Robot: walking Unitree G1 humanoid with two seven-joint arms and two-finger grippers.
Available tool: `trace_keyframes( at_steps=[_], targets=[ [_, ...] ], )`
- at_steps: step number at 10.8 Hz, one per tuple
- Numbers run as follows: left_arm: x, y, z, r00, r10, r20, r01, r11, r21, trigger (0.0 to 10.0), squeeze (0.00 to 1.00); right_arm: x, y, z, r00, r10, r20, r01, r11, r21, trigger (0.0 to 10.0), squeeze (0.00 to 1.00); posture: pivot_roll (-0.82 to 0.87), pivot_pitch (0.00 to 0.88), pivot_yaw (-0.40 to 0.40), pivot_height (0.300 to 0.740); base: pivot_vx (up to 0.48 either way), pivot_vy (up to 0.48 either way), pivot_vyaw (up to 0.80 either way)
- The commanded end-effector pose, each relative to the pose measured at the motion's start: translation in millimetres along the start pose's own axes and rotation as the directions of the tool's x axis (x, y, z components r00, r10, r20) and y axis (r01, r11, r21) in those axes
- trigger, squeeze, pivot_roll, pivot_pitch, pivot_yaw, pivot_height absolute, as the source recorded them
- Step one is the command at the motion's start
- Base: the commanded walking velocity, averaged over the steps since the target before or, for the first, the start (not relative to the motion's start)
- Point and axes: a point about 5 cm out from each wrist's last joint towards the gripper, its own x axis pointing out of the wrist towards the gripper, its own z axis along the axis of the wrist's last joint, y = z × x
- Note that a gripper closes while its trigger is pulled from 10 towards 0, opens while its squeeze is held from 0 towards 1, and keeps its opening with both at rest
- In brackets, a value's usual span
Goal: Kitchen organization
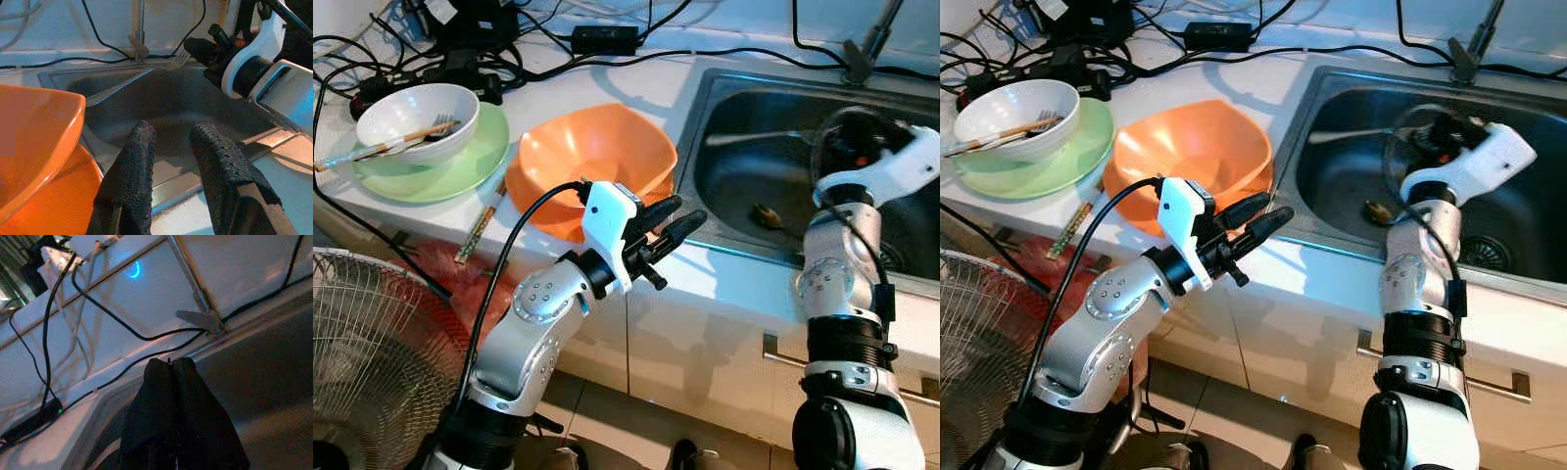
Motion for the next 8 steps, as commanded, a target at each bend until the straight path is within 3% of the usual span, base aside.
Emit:
trace_keyframes(
  at_steps=[1, 3, 8],
  targets=[
    [-0.3, -1.0, 1.4, 1.0, -0.011, 0.0, 0.011, 1.0, 0.007, 10.0, 0.0, -2.1, 0.2, -2.9, 1.0, 0.018, -0.005, -0.018, 0.998, -0.057, 10.0, 0.0, 0.11, 0.164, 0.042, 0.74, 0.0, 0.0, 0.0],
    [-0.6, -0.9, 1.2, 1.0, -0.008, 0.001, 0.008, 1.0, 0.007, 10.0, 0.0, -4.5, 1.9, -8.4, 0.999, 0.04, -0.008, -0.041, 0.984, -0.174, 10.0, 0.0, 0.11, 0.162, 0.042, 0.74, 0.0, 0.0, 0.0],
    [-0.2, -2.6, -0.7, 1.0, -0.008, -0.003, 0.008, 1.0, -0.002, 10.0, 0.0, -5.7, 3.2, -8.1, 0.998, 0.069, 0.005, -0.064, 0.957, -0.282, 10.0, 0.0, 0.11, 0.177, 0.039, 0.74, 0.0, 0.0, 0.0]
  ],
)
